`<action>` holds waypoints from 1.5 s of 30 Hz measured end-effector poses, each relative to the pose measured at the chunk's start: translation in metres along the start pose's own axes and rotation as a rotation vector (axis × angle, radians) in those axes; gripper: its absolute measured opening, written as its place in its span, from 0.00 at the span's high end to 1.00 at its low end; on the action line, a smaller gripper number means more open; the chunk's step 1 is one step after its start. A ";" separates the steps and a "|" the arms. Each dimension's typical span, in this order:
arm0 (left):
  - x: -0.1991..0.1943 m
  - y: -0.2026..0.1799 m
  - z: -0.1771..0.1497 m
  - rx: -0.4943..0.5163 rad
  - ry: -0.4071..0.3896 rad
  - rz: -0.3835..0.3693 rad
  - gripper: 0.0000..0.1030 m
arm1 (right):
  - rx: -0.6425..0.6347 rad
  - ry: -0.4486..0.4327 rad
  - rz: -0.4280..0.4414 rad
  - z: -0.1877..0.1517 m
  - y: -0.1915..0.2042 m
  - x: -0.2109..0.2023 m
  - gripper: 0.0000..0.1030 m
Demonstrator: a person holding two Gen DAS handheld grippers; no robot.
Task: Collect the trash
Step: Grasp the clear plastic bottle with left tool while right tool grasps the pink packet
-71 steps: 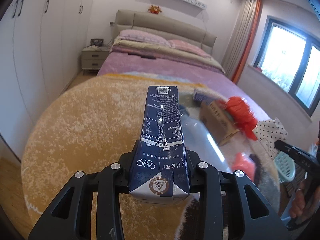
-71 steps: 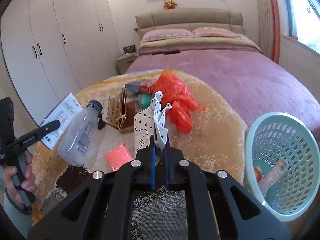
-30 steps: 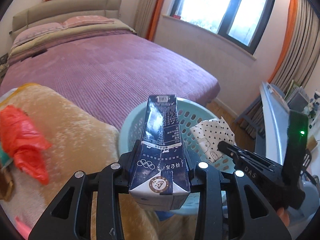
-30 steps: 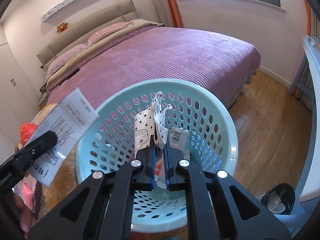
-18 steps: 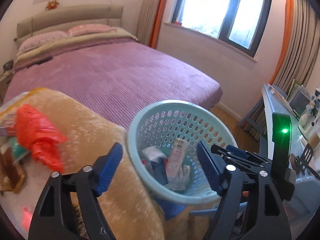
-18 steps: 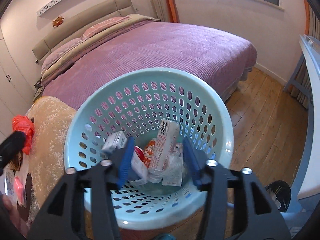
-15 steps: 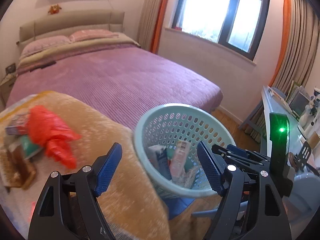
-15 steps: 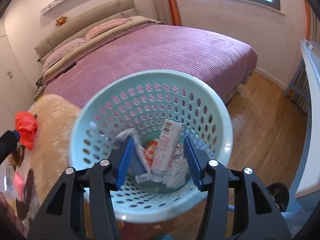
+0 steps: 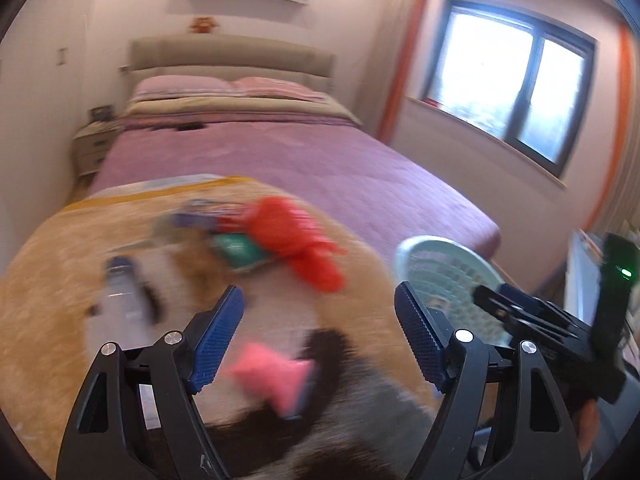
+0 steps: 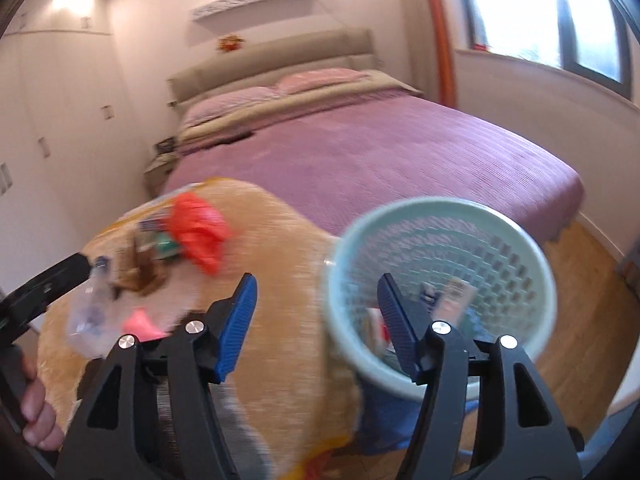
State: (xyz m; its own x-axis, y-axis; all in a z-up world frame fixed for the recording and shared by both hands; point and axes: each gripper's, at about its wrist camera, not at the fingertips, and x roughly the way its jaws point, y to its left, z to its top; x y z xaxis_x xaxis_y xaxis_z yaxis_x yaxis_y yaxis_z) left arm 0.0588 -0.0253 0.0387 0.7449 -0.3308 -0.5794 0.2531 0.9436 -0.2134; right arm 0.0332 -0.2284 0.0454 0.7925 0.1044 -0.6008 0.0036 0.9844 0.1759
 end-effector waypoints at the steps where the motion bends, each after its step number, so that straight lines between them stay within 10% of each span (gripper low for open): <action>1: -0.005 0.010 -0.001 -0.012 -0.004 0.024 0.26 | -0.015 -0.004 0.014 0.000 0.009 0.000 0.38; 9: -0.020 0.090 -0.017 -0.108 -0.009 0.241 0.19 | -0.139 0.039 0.134 -0.023 0.081 0.024 0.31; 24: 0.012 0.120 -0.046 -0.170 0.083 0.235 0.21 | -0.272 0.153 0.184 -0.051 0.126 0.069 0.30; 37: 0.026 0.126 -0.051 -0.174 0.136 0.217 0.52 | -0.354 0.202 0.170 -0.055 0.143 0.087 0.30; 45: 0.028 0.128 -0.055 -0.189 0.128 0.208 0.55 | -0.375 0.254 0.141 -0.053 0.150 0.101 0.30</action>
State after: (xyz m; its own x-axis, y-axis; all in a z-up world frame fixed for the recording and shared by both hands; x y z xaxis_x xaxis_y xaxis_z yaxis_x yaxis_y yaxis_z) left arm 0.0784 0.0856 -0.0479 0.6815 -0.1409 -0.7181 -0.0246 0.9763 -0.2150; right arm 0.0810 -0.0622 -0.0301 0.5952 0.2263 -0.7711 -0.3512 0.9363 0.0036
